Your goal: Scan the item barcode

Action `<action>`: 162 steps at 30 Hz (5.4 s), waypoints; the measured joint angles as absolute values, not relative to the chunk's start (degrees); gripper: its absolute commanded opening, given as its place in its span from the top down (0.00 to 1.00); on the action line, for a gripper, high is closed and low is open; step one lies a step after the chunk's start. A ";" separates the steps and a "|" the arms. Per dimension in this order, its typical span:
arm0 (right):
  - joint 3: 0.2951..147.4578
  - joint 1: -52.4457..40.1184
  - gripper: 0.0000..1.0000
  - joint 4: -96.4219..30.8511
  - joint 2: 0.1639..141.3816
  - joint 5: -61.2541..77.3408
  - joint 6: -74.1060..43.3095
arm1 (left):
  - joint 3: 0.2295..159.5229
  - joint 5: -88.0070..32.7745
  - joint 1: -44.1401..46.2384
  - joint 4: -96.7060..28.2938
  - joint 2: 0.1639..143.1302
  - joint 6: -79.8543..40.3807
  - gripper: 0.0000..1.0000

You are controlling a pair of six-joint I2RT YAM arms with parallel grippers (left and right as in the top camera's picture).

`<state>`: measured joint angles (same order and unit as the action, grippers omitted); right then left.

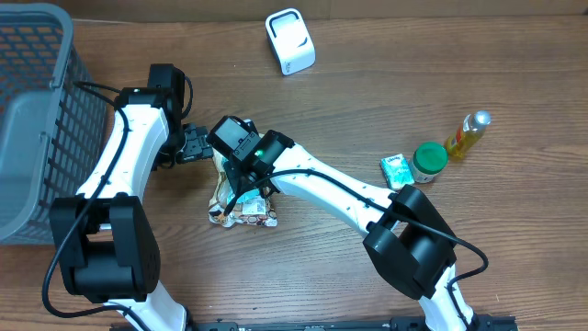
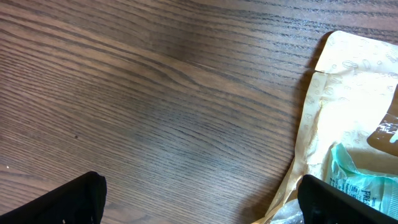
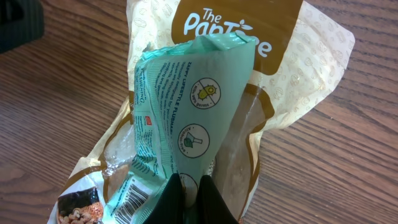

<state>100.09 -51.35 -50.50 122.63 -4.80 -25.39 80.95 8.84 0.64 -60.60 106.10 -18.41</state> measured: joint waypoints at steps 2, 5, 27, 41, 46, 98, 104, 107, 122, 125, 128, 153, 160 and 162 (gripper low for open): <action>99.53 -51.35 0.96 -49.93 122.54 -5.10 -25.36 | 80.95 8.84 0.64 -60.60 106.10 -18.41 0.00; 98.48 -51.35 0.96 -50.24 122.50 -7.07 -25.45 | 80.95 8.84 0.64 -60.62 106.10 -18.41 0.01; 96.92 -38.15 0.96 -62.26 114.85 -8.40 -28.29 | 80.95 8.84 0.64 -60.62 106.10 -18.41 0.01; 80.88 -40.21 0.96 -42.74 115.04 9.06 -28.45 | 80.95 8.84 0.64 -60.60 106.10 -18.41 0.00; 80.79 -40.38 0.96 -43.07 115.04 8.36 -28.47 | 80.95 8.84 0.64 -60.62 106.10 -18.41 0.00; 83.20 -32.67 0.06 -51.64 114.89 4.93 -45.58 | 81.03 -1.32 0.64 -50.19 106.10 -13.37 0.00; 84.16 -28.03 0.41 -51.42 113.56 7.70 -40.60 | 81.06 -23.62 0.67 -46.54 106.10 -13.19 0.70; 84.25 -25.30 0.87 -50.09 113.56 11.00 -35.66 | 81.06 -32.47 1.28 -46.28 106.10 -13.32 0.94; 84.31 -19.59 0.96 -50.13 113.56 21.78 -27.35 | 81.03 -29.67 21.08 -46.48 106.10 -19.07 0.96; 83.79 -19.57 0.96 -48.93 113.56 23.38 -26.50 | 81.03 -26.09 23.33 -46.54 106.10 -21.63 0.96; 82.24 -19.49 0.96 -46.30 113.56 25.85 -26.09 | 81.03 -23.33 24.58 -46.50 106.10 -24.12 0.96; 80.12 -19.16 0.96 -43.05 114.41 32.95 -21.19 | 75.75 -24.67 24.64 -40.07 114.98 -26.65 0.96; 75.72 -19.22 0.96 -37.67 114.41 30.92 -24.21 | 76.47 -28.77 23.11 -40.36 118.15 -26.63 0.96; 73.80 -19.27 0.96 -36.32 114.41 29.50 -25.96 | 76.77 -29.69 22.81 -40.60 118.63 -26.65 0.96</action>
